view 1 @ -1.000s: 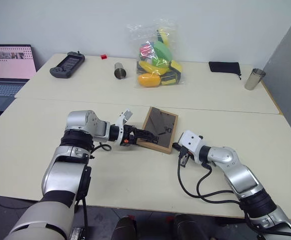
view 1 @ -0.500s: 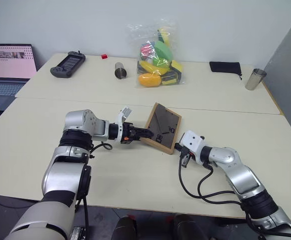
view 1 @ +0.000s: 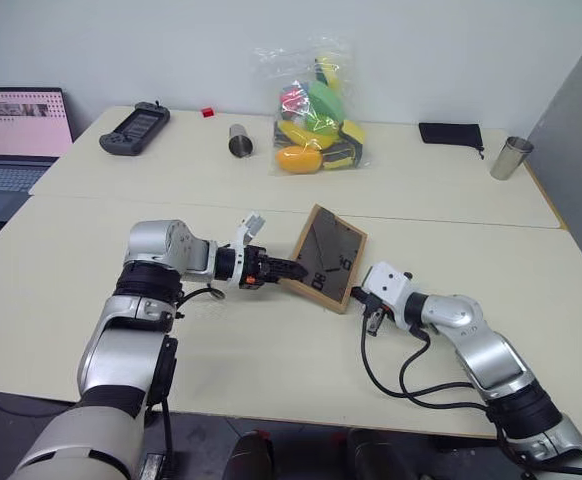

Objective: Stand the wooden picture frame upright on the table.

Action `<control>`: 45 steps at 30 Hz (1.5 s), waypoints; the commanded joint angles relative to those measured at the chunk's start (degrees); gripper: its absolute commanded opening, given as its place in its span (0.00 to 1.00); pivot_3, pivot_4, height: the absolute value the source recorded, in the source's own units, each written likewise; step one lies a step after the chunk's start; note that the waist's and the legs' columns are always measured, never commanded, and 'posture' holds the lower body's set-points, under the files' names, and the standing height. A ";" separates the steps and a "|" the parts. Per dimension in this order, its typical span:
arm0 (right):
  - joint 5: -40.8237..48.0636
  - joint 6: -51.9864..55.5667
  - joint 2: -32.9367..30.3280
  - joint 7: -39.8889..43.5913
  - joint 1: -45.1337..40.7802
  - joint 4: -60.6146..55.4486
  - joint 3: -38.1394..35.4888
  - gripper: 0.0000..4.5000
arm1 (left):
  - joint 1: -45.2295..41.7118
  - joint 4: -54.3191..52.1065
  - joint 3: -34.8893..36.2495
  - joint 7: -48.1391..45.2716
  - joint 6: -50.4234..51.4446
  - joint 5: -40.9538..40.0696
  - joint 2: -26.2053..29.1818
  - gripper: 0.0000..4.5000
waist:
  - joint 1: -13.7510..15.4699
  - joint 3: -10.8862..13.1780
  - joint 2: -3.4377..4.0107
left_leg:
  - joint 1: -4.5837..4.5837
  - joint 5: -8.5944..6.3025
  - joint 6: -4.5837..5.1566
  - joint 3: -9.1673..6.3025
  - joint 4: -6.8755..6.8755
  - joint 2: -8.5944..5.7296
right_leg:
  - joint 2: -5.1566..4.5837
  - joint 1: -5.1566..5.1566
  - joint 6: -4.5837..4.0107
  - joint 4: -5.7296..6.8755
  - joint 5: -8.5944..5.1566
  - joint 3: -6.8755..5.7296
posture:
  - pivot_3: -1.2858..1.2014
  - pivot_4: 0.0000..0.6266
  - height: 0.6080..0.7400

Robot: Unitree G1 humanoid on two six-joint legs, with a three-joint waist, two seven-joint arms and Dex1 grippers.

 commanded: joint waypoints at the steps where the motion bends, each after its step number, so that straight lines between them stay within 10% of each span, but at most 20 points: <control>1: 2.24 0.21 -2.42 2.21 -0.30 -4.19 -3.55 0.00 | 0.28 -2.97 -2.20 -2.53 -3.81 0.97 1.98 0.29 | -0.08 0.00 0.00 | 0.00 0.00 0.00 0.00 0.01 0.01 | 0.01 0.00 0.00 0.00 0.00 -0.01 | 0.52 0.24 1.00; 18: 24.62 26.18 -4.37 10.39 -22.17 -1.97 -14.70 0.00 | 1.30 -10.47 -5.65 -13.66 -14.32 1.44 7.48 0.29 | -0.29 0.07 0.09 | -0.13 -0.01 0.03 0.05 0.02 0.11 | 0.13 -0.16 -0.02 -0.03 0.00 0.06 | 0.52 0.24 1.00; 35: 20.89 18.67 -0.52 8.93 -27.31 9.29 -7.91 0.00 | 0.45 -15.71 -3.70 -15.89 -10.80 -1.41 9.33 0.29 | -0.20 0.11 0.15 | -0.25 -0.01 0.03 -0.01 0.05 0.09 | 0.10 -0.22 -0.02 -0.03 0.00 0.00 | 0.52 0.24 1.00; 45: 19.32 14.70 0.29 9.52 -30.76 14.77 -7.81 0.48 | 1.34 -16.07 -2.96 -14.55 -10.61 -1.20 9.36 0.29 | -0.13 0.12 0.17 | -0.25 -0.01 0.03 -0.02 0.05 0.09 | 0.10 -0.23 -0.03 -0.02 0.00 -0.02 | 0.52 0.24 1.00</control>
